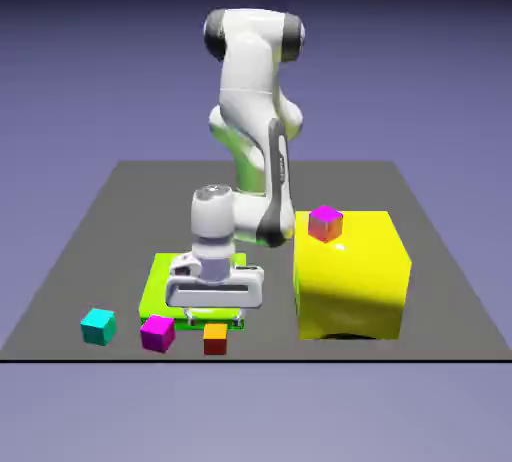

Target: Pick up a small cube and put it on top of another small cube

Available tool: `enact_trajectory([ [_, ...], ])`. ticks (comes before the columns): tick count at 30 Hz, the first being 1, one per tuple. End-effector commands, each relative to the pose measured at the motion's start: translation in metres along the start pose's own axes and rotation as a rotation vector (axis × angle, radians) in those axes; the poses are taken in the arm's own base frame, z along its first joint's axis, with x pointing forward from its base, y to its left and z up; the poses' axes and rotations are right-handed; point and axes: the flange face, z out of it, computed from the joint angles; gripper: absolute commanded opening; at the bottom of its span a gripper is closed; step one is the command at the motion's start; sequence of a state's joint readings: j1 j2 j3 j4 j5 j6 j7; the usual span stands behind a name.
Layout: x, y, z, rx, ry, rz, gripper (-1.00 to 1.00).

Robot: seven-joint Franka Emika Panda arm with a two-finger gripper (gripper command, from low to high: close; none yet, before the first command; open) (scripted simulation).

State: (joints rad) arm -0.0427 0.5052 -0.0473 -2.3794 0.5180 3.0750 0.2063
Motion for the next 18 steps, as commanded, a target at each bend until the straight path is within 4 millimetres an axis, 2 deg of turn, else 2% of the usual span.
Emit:
enact_trajectory([
  [1,-0.001,0.001,0.010,0.002,-0.002,0.002,0.00],
  [2,-0.001,0.001,0.010,0.002,-0.002,0.002,-1.00],
  [3,-0.001,0.001,0.010,0.002,-0.002,0.002,-1.00],
  [9,0.005,0.001,-0.061,0.001,-0.001,0.007,-1.00],
  [13,0.080,0.076,-0.110,-0.018,0.018,0.138,-1.00],
  [14,0.086,0.084,-0.115,-0.020,0.019,0.151,-1.00],
  [15,0.086,0.084,-0.115,-0.020,0.019,0.151,-1.00],
  [18,0.087,0.085,-0.077,-0.021,0.022,0.147,-1.00],
])
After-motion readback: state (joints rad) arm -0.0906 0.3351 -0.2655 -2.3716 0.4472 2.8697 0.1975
